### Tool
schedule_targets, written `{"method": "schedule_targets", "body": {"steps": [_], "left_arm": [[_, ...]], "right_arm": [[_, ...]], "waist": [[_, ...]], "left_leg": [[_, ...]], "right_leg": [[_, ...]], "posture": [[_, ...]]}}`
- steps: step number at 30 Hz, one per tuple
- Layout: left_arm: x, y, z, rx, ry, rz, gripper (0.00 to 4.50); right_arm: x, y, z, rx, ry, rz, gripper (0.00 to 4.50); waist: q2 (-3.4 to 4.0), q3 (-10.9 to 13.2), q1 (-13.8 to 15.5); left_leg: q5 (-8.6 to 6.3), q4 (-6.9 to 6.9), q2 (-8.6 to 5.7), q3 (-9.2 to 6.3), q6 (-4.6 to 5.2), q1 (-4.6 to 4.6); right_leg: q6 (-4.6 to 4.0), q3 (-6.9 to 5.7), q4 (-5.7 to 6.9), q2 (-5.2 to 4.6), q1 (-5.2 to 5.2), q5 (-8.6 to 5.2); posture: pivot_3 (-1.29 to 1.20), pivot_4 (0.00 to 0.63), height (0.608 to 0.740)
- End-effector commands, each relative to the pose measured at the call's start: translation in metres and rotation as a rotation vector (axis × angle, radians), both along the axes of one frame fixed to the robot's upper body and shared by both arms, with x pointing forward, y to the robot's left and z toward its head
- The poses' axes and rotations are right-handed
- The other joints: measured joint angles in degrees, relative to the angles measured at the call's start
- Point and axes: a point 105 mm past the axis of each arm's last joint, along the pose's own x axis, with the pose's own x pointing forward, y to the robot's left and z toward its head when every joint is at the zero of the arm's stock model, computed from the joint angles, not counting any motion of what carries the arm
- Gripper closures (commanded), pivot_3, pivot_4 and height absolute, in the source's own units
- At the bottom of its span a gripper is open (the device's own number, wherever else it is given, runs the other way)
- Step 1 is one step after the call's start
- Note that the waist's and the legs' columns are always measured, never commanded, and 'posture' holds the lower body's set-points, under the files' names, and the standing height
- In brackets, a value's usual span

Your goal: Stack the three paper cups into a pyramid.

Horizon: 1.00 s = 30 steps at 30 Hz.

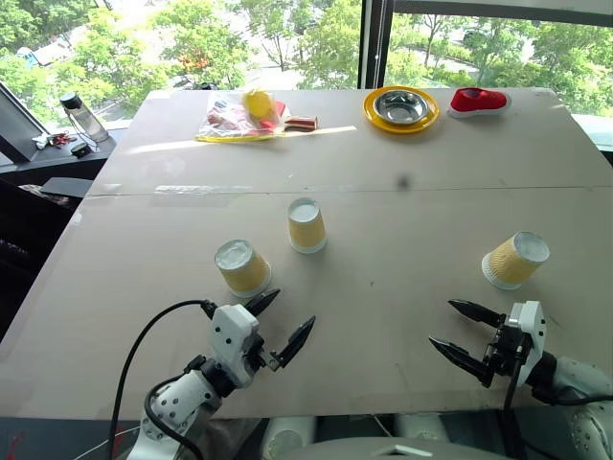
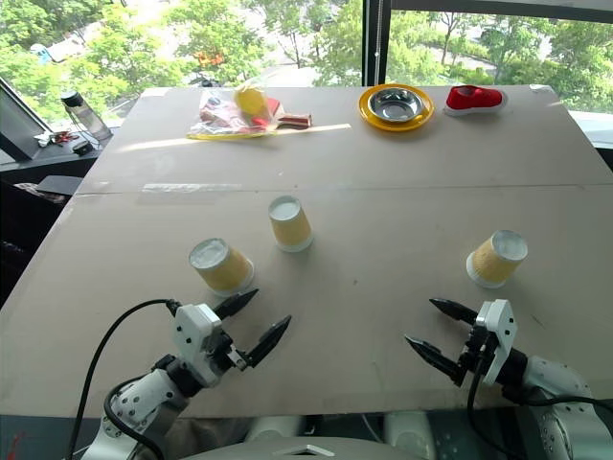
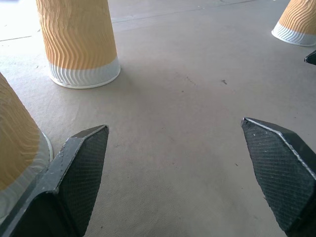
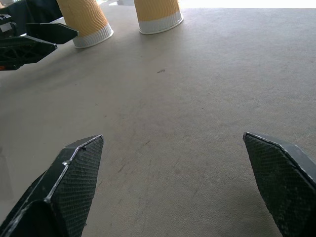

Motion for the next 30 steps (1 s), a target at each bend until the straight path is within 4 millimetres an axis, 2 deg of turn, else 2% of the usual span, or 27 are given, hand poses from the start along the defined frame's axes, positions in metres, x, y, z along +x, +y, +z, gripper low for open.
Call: {"method": "schedule_targets", "body": {"steps": [1,11,23,26,30], "left_arm": [[0.002,-0.002,0.007,-0.006,-0.029,-0.003,0.08],[0.005,-0.004,0.013,-0.017,-0.023,-0.024,0.08],[0.008,-0.007,0.018,-0.008,-0.038,-0.039,0.08],[0.007,-0.011,0.024,-0.005,-0.054,-0.074,0.08],[0.008,-0.025,0.043,-0.02,-0.074,-0.207,0.08]], "right_arm": [[-0.001,0.001,0.005,0.007,-0.038,0.009,0.0],[0.0,-0.002,0.002,0.006,-0.055,-0.003,0.0],[0.005,-0.003,0.009,0.0,-0.079,-0.005,0.0],[0.004,-0.005,0.012,0.001,-0.093,-0.024,0.0],[0.002,-0.013,0.021,-0.005,-0.145,-0.113,0.0]], "waist": [[0.0,0.0,0.0],[0.0,0.0,-0.03],[0.0,0.0,-0.03],[0.0,0.0,-0.03],[0.02,-0.01,0.08]], "left_leg": [[0.0,0.0,0.0,0.0,0.0,0.0],[0.0,0.0,0.0,0.0,0.0,0.01],[0.0,0.0,-0.01,0.0,0.0,0.02],[0.0,0.0,-0.01,0.0,0.0,0.01],[0.0,0.0,-0.01,-0.02,0.0,0.0]], "right_leg": [[0.0,0.0,0.0,0.0,0.0,0.0],[0.02,0.0,0.02,0.01,0.0,0.01],[0.02,0.0,0.03,0.01,0.0,0.01],[0.02,0.0,0.03,0.01,0.0,0.01],[0.02,-0.02,0.03,0.0,0.01,0.01]], "posture": [[0.0,0.15,0.74],[0.0,0.15,0.74],[0.0,0.15,0.74],[0.0,0.15,0.74],[0.0,0.15,0.74]]}}
